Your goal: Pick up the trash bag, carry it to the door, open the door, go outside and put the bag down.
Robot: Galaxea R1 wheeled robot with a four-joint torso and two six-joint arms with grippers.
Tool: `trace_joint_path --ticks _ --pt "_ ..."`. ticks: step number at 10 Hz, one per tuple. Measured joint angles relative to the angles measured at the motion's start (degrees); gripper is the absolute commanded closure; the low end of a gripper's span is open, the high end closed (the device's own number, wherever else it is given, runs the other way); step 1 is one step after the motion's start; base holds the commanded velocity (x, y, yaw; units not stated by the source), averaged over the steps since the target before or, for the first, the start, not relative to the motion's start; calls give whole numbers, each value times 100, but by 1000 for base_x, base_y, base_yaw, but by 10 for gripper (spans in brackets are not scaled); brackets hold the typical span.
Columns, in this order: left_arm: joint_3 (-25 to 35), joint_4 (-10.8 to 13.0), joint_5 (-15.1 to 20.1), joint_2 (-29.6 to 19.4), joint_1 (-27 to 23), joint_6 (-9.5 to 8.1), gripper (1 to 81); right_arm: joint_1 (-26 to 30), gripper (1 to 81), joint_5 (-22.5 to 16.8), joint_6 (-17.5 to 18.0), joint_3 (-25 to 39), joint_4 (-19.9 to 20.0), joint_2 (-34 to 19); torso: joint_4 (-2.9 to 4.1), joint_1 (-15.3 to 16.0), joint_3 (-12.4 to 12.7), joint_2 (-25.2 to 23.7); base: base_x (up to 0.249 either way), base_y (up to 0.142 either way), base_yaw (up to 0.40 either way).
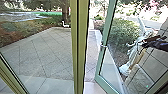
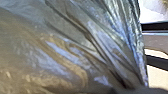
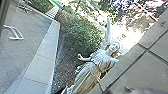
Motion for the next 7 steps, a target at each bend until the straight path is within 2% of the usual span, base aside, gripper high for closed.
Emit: trace_joint_path --ticks 5,7 --pt "-2 -1 -1 9 16 -9 811 -201 10 780 39 -925 -428 45 0 0 2 0 0 0 0" --pt "-6 -1 -4 39 16 -9 811 -306 10 884 39 -1119 -489 43 0 0 2 0 0 0 0"
